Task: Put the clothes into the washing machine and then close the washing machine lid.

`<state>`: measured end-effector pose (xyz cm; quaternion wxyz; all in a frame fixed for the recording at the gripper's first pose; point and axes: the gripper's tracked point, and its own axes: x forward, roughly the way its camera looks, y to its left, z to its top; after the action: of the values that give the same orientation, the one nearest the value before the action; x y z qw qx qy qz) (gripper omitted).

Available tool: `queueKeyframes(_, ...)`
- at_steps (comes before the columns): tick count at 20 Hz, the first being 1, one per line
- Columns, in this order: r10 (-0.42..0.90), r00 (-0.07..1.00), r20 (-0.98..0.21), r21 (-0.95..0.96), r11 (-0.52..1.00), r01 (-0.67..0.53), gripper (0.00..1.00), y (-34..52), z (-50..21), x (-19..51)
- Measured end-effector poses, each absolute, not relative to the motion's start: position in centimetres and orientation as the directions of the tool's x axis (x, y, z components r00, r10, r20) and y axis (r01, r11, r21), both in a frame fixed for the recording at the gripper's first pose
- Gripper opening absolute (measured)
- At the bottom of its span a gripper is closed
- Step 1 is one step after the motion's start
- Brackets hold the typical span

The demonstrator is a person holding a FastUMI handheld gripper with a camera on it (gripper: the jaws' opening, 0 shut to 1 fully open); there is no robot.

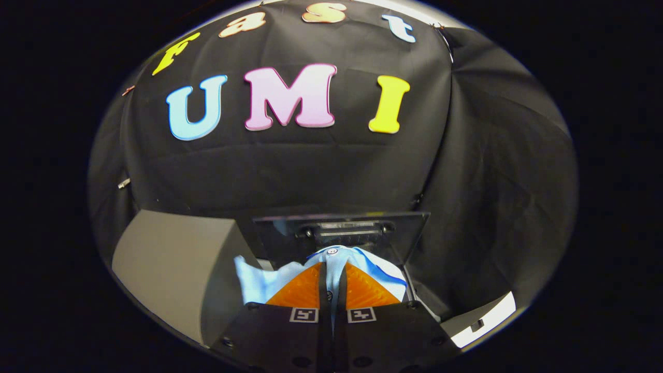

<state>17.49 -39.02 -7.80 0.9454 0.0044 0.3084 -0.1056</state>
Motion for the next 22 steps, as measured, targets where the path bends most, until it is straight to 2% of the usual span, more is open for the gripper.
queueKeyframes(8,-0.189,0.696,-0.692,-0.079,0.979,0.187,0.06,-42.8,-21.4,17.4)
queueKeyframes(15,-0.19,0.606,-0.773,-0.098,0.978,0.182,0.06,-44.2,-29.8,16.9)
queueKeyframes(22,-0.144,0.531,-0.835,-0.09,0.988,0.125,0.06,-43.7,-35.9,16.4)
